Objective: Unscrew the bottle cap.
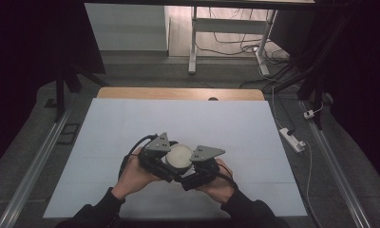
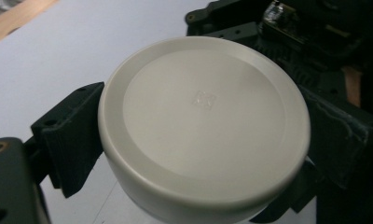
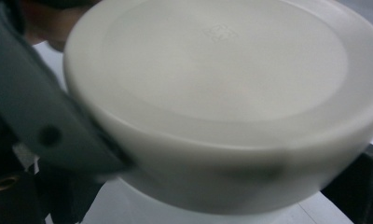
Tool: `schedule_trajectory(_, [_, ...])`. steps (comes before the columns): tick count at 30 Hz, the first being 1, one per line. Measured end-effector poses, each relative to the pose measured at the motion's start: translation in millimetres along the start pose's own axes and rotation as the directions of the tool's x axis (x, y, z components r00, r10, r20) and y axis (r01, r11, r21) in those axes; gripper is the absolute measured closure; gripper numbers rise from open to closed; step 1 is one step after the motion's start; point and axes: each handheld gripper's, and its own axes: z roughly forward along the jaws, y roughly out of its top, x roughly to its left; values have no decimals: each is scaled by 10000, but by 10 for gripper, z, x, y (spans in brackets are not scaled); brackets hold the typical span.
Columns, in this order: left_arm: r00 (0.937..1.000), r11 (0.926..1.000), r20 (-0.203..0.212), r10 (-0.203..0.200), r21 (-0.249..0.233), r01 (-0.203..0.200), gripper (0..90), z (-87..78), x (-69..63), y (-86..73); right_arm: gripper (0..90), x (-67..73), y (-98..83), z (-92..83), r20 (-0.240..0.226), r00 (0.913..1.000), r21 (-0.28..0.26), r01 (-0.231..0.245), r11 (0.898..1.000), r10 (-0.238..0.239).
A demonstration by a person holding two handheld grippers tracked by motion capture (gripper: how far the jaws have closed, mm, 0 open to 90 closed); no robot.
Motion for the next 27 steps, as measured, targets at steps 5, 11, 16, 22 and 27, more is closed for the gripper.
schedule_trajectory(5, [9994,9999,-332,-105,-7,105,75,23,-49,16,66,-16,-7,-2,82,10000,6,-56,10000,56])
schedule_trajectory(11, [9976,9995,611,317,-85,-312,0,-71,10,34,65,11,4,-10,-234,9997,-104,58,9999,-60])
schedule_trajectory(16, [9838,9942,1435,1074,-49,-1079,0,-188,90,2,66,29,3,-10,-536,9983,-162,236,9996,-244])
schedule_trajectory(22, [9673,9900,2120,1390,-47,-1412,0,-197,147,-45,65,82,16,-15,-1109,9926,-322,454,9985,-487])
schedule_trajectory(27, [9520,9879,2652,1530,-176,-1539,36,-163,168,-73,66,128,22,-17,-1423,9870,-424,697,9967,-751])
